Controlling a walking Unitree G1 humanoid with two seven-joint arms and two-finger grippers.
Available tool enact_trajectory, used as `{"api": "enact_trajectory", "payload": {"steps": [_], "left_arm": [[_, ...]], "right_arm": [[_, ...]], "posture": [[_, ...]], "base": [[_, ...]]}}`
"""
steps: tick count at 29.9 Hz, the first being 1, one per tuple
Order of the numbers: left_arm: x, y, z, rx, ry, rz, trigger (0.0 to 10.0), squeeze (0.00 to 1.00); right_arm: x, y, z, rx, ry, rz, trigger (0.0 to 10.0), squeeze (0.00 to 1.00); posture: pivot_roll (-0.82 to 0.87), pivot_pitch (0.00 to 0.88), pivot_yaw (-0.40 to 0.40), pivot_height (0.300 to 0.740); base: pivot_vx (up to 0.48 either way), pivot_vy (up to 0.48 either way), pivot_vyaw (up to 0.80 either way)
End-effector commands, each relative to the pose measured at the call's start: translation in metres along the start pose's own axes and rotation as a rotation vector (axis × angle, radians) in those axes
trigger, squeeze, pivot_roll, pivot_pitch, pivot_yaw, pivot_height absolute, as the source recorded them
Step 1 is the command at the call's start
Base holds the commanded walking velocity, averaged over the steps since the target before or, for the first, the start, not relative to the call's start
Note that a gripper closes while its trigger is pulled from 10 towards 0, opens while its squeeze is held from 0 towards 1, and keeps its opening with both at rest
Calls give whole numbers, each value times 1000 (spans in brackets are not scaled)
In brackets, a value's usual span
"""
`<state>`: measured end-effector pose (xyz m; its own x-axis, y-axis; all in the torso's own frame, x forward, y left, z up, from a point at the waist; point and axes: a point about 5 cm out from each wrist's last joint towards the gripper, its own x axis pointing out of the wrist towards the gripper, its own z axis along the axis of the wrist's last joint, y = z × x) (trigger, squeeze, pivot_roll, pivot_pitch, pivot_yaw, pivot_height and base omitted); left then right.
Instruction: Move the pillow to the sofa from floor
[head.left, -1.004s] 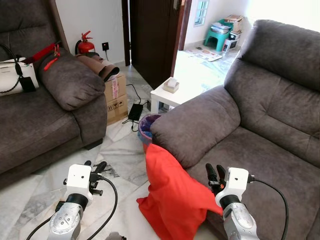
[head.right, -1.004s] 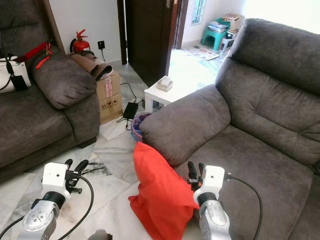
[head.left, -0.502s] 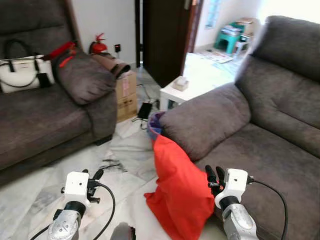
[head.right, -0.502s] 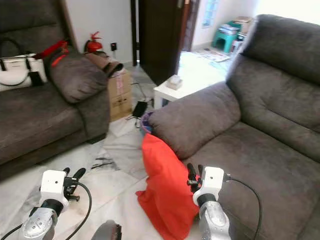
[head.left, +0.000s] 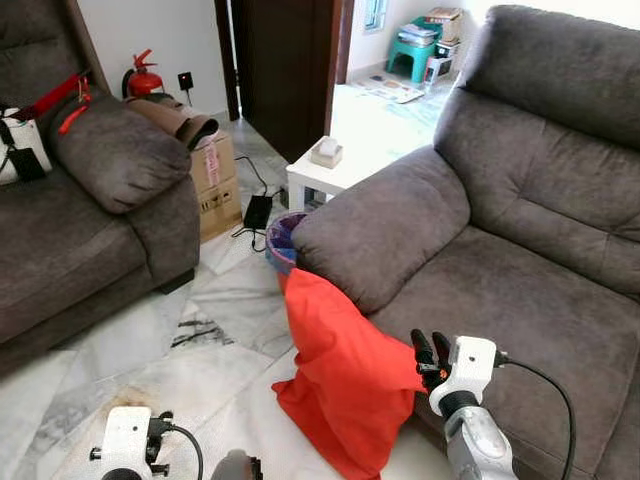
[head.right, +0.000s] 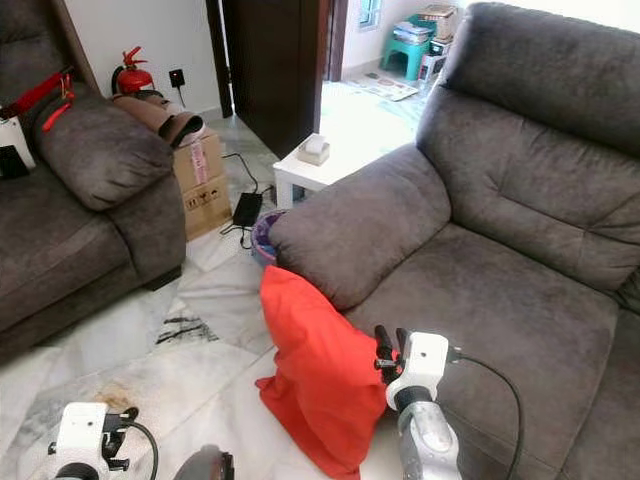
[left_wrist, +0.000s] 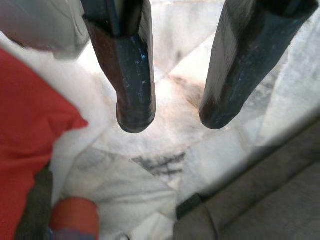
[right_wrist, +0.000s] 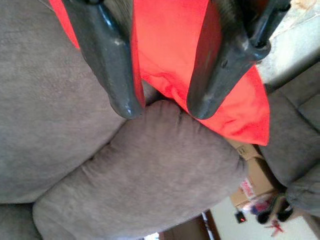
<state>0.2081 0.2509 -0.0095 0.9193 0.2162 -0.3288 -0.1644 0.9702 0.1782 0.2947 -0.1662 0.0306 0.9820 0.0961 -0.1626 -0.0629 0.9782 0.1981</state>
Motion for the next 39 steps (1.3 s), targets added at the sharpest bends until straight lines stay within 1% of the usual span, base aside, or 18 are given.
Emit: {"api": "enact_trajectory", "payload": {"steps": [1,8,14,23,29,30,32,33,38,39], "left_arm": [[0,3,4,2,-24,24,10000,0],[6,0,14,-13,-82,15,10000,0],[10,-5,19,-17,-98,-8,10000,0],[10,-8,20,-22,-108,-24,10000,0],[13,-8,29,-25,-144,-32,10000,0],[13,-10,33,-34,-165,-44,10000,0],[14,-12,35,-40,-175,-59,10000,0],[14,-15,37,-48,-189,-86,10000,0],[14,-18,36,-38,-180,-96,10000,0],[14,-18,37,-38,-181,-97,10000,0]], "right_arm": [[0,-2,1,-1,-1,-6,10000,0],[1,-1,1,4,-4,-4,10000,0],[1,-1,2,8,-8,-8,10000,0],[1,-3,2,8,-10,-17,10000,0],[1,-3,2,10,-10,-22,10000,0],[1,-3,2,11,-10,-23,10000,0],[1,-3,2,11,-10,-24,10000,0],[1,-4,2,8,-9,-26,10000,0],[2,-9,4,-1,-5,-67,10000,0],[3,-11,2,-19,17,-79,10000,0]], "posture": [[65,92,-39,652],[67,96,-40,652],[64,96,-38,652],[65,96,-37,652],[65,96,-37,652],[65,96,-37,652],[65,96,-37,652],[65,96,-37,652],[66,98,-37,652],[66,98,-37,652]], "base": [[0,0,0],[0,0,0],[253,0,0],[273,0,0],[309,0,0],[0,0,0],[0,0,0],[0,0,0],[0,0,0],[0,0,0]]}}
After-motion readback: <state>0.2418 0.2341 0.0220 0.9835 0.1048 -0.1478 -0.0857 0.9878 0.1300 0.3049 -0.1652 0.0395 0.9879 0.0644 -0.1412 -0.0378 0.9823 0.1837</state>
